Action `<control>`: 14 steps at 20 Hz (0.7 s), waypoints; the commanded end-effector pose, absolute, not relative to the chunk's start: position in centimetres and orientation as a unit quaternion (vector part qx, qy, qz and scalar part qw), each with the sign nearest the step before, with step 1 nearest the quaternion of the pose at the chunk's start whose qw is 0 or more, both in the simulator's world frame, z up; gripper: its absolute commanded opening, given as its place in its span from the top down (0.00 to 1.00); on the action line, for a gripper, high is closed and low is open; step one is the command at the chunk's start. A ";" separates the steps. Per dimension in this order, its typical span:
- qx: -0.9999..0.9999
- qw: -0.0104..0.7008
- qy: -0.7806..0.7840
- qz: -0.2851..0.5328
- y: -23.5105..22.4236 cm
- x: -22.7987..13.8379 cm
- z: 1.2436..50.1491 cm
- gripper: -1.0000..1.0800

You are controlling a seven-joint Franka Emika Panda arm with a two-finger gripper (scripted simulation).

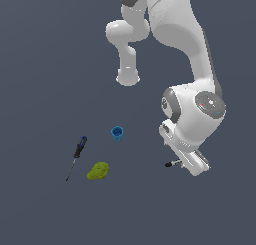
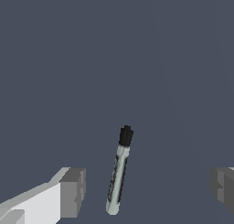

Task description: Pick up a designated object from a clutter of objects.

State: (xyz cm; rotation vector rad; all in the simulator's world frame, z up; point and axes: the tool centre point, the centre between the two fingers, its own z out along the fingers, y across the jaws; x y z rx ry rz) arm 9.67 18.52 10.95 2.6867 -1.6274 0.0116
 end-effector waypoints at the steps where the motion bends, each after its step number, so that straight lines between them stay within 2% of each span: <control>1: 0.843 0.000 -0.538 0.003 19.6 9.6 9.8 0.04; 14: 0.805 0.000 -0.593 0.000 22.6 9.3 6.2 0.04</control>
